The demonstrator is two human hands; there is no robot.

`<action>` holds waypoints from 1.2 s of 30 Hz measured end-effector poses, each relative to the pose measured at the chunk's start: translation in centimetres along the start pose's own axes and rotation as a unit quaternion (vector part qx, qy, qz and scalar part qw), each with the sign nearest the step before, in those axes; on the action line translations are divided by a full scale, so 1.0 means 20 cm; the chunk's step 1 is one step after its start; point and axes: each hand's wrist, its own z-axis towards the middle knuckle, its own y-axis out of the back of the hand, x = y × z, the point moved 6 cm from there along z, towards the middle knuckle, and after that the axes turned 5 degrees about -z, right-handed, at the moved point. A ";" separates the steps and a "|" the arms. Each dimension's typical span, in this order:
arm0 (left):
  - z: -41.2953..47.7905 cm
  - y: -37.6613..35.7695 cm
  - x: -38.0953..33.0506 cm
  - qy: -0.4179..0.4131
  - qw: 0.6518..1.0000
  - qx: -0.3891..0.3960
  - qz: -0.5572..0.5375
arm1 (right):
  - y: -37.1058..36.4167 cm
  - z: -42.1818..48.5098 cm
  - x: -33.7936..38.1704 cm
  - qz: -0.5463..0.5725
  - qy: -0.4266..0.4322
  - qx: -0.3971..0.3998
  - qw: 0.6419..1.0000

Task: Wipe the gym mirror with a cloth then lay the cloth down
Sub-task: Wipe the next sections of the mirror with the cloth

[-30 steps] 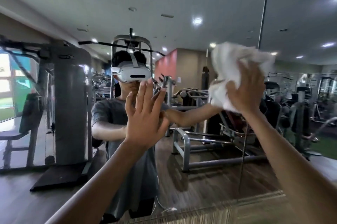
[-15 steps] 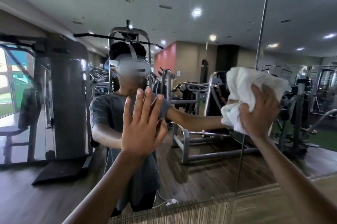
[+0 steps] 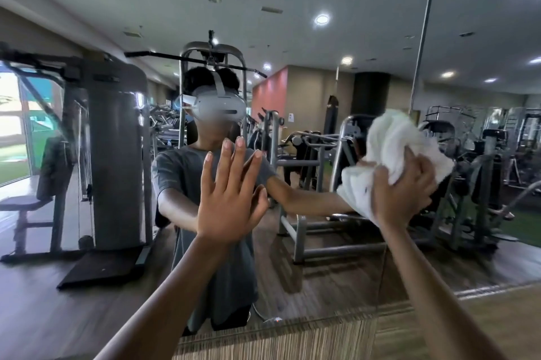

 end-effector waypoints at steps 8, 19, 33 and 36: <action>-0.01 0.04 0.05 -0.035 0.998 0.027 -0.041 | -0.07 -0.64 0.60 -0.039 0.345 0.060 0.936; -0.26 0.21 0.50 0.037 0.999 0.016 0.014 | -0.06 -0.30 0.55 0.047 -0.073 0.005 0.996; -0.26 0.22 0.50 0.030 0.999 0.038 0.021 | -0.06 -0.49 0.69 0.007 0.188 0.032 0.982; -0.24 0.24 0.50 0.037 0.998 0.044 -0.004 | -0.08 -0.64 1.07 0.059 0.128 0.028 0.990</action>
